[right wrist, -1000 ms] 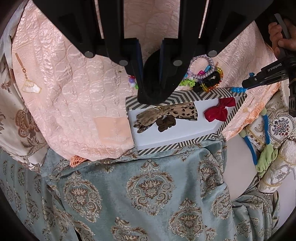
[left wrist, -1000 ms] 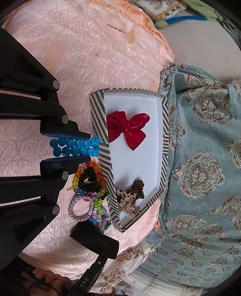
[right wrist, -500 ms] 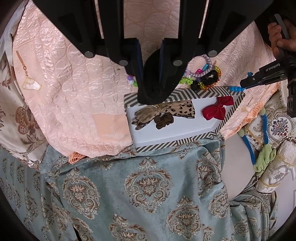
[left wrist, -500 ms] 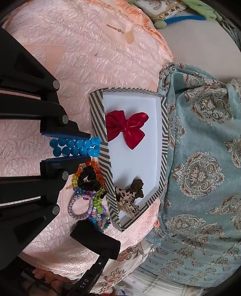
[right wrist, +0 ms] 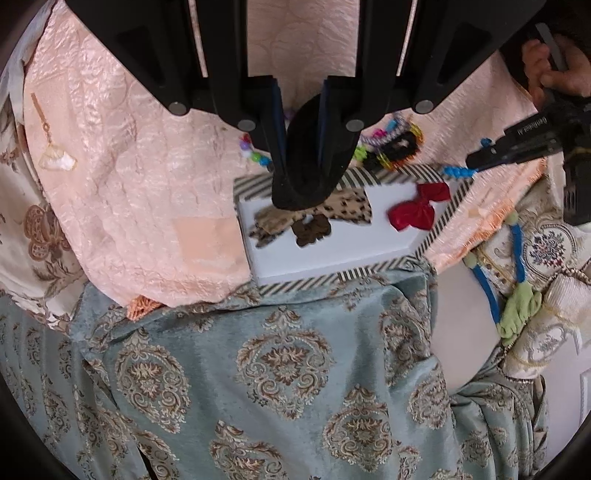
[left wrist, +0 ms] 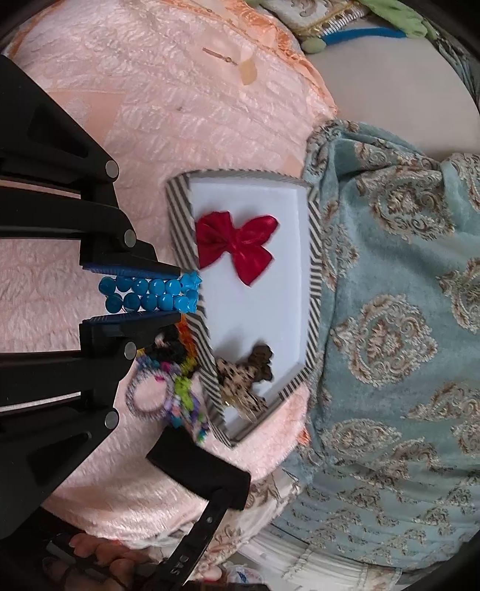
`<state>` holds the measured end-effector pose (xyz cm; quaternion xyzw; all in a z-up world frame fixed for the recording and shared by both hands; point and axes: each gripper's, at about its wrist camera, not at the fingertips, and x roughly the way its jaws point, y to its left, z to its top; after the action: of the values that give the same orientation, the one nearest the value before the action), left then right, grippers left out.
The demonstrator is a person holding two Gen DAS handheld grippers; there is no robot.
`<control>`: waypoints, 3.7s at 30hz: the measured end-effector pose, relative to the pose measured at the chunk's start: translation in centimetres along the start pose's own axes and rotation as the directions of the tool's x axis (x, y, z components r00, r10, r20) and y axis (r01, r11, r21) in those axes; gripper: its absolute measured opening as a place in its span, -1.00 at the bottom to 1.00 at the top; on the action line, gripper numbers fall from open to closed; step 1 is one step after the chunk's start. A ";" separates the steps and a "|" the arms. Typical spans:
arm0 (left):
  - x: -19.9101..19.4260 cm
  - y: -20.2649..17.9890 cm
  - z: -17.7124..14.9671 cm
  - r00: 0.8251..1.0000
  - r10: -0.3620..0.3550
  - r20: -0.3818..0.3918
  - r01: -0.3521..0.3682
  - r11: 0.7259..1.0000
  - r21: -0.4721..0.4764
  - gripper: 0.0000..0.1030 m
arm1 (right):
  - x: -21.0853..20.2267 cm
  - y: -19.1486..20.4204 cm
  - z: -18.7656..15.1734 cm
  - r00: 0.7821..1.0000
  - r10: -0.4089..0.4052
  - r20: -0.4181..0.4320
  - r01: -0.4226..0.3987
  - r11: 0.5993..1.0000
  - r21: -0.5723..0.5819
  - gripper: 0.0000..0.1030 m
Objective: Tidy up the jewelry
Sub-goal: 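Lower the blue bracelet into the tray with the left gripper while the right brings the black clip, then grasp the orange bead bracelet with the left gripper while the right grasps the silver braided bracelet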
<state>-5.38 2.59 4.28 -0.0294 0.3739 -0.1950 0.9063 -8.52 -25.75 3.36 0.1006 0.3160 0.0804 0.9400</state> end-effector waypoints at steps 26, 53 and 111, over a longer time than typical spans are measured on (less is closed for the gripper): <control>16.1 5.3 14.3 0.992 0.077 -0.096 -0.086 0.992 -0.093 -1.00 | 19.9 0.2 12.4 0.985 -0.049 -0.168 0.050 0.999 0.005 -0.70; 9.2 3.9 9.5 0.994 0.018 -0.105 -0.025 0.998 -0.061 -0.66 | 11.0 -0.5 10.4 0.990 -0.110 -0.090 0.108 0.994 -0.027 -0.09; 1.2 1.7 -0.1 0.989 -0.074 -0.126 0.079 0.996 0.039 -1.00 | 8.4 5.7 -3.8 0.945 -0.003 -0.328 -0.065 0.979 -0.195 -0.85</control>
<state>-4.04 3.73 3.05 -0.0116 0.4241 -0.2391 0.8734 -4.70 -17.87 -3.11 -0.0057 0.4556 0.1426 0.8787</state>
